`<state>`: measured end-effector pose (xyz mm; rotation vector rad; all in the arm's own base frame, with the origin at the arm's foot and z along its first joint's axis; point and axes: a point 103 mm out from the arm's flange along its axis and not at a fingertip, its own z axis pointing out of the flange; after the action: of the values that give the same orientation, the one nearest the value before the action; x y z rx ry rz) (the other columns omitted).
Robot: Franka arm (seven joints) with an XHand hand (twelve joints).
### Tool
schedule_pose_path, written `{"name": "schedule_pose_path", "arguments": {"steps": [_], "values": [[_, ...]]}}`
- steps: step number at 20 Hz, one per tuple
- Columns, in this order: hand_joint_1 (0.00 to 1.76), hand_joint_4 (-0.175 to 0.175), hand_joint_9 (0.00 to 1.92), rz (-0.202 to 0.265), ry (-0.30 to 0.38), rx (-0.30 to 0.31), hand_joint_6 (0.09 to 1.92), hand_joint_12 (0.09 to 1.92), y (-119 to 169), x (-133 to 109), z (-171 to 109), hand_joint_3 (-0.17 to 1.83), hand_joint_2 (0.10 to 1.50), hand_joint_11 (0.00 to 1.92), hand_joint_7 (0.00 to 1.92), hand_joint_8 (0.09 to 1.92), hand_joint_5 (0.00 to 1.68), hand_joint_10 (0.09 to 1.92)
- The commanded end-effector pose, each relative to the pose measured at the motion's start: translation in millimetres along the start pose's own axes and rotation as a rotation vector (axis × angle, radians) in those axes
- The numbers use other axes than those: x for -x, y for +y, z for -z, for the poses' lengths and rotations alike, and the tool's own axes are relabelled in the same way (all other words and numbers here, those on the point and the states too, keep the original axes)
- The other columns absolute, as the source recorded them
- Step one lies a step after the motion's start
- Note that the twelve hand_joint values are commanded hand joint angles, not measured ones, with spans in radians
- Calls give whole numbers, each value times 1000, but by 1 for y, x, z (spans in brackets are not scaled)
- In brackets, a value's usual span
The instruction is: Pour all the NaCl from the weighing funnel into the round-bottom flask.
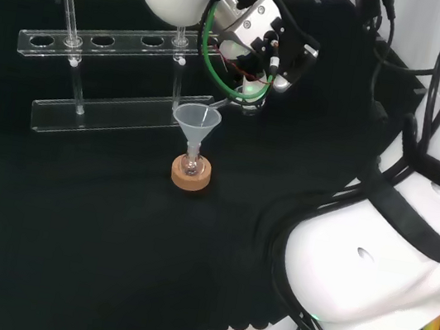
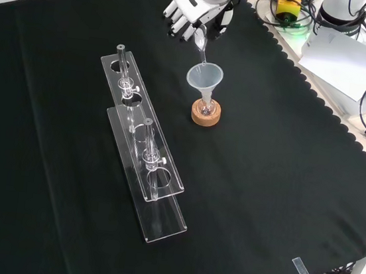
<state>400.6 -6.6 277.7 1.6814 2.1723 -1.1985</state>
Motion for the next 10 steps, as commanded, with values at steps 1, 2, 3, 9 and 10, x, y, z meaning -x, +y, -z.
{"name": "schedule_pose_path", "arguments": {"steps": [1, 2, 3, 9, 10], "values": [[1102, 175, 813, -2, -21, -4, 823, 1217, 0, -3, 3, 693, 671, 582, 487, 645, 1198, 477], [1102, 175, 813, -2, -23, -6, 823, 1217, 0, -3, 4, 693, 671, 582, 486, 644, 1198, 477], [1102, 175, 812, -3, -29, -8, 823, 1217, 0, -3, 4, 693, 671, 581, 486, 644, 1198, 477], [1102, 175, 809, -3, -57, -11, 824, 1218, 0, -4, 7, 694, 671, 579, 482, 643, 1197, 476], [1102, 175, 809, -4, -62, -13, 824, 1218, 0, -4, 8, 694, 671, 579, 482, 643, 1197, 476]]}}
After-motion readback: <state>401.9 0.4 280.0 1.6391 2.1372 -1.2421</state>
